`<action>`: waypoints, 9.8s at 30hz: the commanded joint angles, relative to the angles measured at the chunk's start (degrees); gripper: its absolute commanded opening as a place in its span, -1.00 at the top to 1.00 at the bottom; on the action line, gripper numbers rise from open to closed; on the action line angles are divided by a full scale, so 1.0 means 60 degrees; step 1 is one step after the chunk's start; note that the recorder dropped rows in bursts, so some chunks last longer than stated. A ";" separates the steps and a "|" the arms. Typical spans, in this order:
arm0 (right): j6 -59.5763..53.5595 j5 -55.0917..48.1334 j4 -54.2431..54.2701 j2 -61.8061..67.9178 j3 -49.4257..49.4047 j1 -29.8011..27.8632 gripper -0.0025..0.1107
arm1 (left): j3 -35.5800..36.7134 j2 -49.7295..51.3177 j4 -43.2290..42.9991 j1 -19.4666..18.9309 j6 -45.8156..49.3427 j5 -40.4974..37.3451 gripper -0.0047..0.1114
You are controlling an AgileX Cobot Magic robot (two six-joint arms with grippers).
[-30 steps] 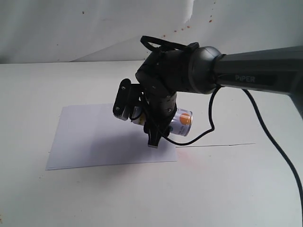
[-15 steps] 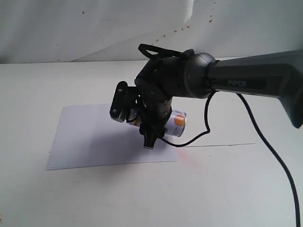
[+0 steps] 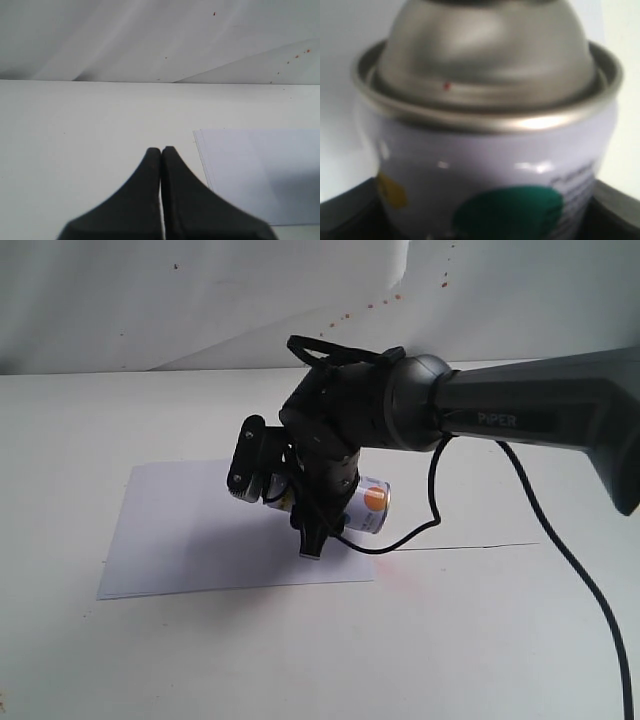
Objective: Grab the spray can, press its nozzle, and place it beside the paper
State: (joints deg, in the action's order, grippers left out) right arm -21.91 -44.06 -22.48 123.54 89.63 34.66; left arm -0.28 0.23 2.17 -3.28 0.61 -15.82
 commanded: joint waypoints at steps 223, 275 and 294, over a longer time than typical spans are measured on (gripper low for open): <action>0.0974 0.1375 -0.1199 0.0118 0.0086 -0.0368 0.96 | -1.1799 1.7624 1.0367 -0.0125 0.7439 -0.5401 0.92; -0.0563 0.4568 0.6921 -0.4487 -0.1768 -0.1792 0.96 | -0.2195 0.2190 0.9963 -0.0125 0.8696 0.1628 0.92; -0.0563 0.9984 0.6878 -0.5774 -0.5304 -0.1792 0.96 | -0.2195 0.2190 0.9963 -0.0125 0.8696 0.1628 0.92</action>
State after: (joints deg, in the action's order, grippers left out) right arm -24.64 7.03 19.47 89.92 60.58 24.29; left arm -13.63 13.67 62.00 -3.93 52.64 -5.97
